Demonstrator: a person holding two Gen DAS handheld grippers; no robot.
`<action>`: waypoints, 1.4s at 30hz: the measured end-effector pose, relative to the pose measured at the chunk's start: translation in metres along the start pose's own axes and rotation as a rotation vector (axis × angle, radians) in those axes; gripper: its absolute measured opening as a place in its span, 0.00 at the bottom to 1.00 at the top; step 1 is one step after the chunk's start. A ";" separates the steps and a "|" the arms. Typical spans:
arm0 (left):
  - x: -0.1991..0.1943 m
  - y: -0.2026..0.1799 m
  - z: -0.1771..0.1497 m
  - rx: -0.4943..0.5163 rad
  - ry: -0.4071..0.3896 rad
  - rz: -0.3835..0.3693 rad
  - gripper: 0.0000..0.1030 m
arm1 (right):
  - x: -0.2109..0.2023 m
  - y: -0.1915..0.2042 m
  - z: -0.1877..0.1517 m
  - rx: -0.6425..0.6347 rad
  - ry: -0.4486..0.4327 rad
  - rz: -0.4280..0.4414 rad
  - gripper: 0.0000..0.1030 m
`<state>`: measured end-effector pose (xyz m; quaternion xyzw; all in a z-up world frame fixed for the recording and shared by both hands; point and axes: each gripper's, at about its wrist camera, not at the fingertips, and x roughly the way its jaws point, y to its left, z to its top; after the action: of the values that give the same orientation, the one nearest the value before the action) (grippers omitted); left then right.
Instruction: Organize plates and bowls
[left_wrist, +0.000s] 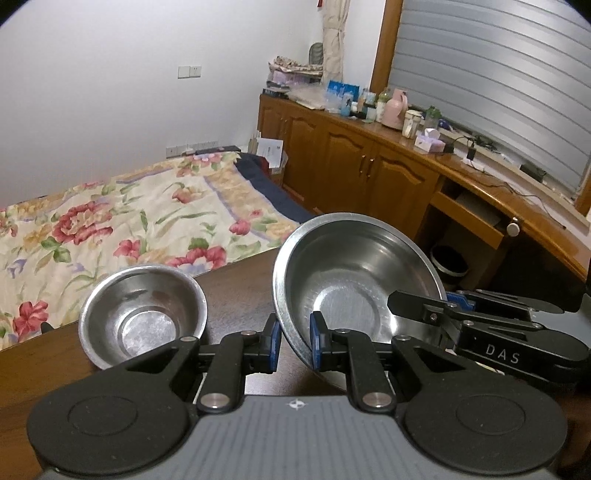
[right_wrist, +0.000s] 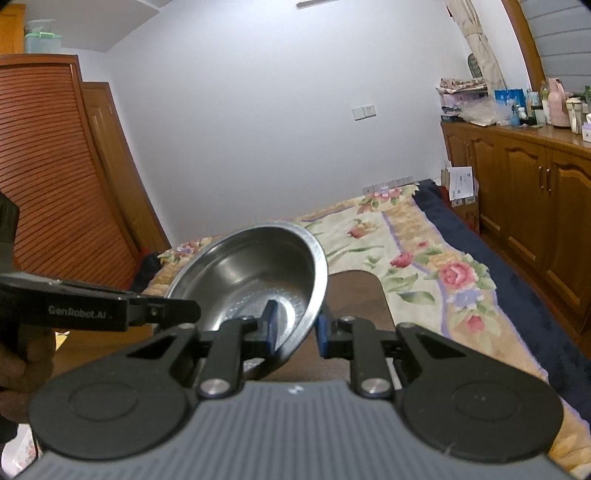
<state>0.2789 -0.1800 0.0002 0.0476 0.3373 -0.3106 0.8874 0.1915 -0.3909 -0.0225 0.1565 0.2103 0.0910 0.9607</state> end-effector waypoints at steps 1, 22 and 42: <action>-0.003 -0.001 -0.001 0.001 -0.004 0.001 0.18 | -0.002 0.002 0.000 -0.004 -0.002 0.000 0.22; -0.088 -0.002 -0.028 -0.028 -0.110 0.007 0.18 | -0.044 0.041 0.008 -0.077 -0.051 0.061 0.22; -0.138 0.001 -0.087 -0.060 -0.125 0.041 0.18 | -0.058 0.074 -0.031 -0.111 0.042 0.123 0.22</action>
<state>0.1494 -0.0820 0.0201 0.0083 0.2894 -0.2844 0.9139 0.1182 -0.3274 -0.0028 0.1139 0.2150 0.1645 0.9559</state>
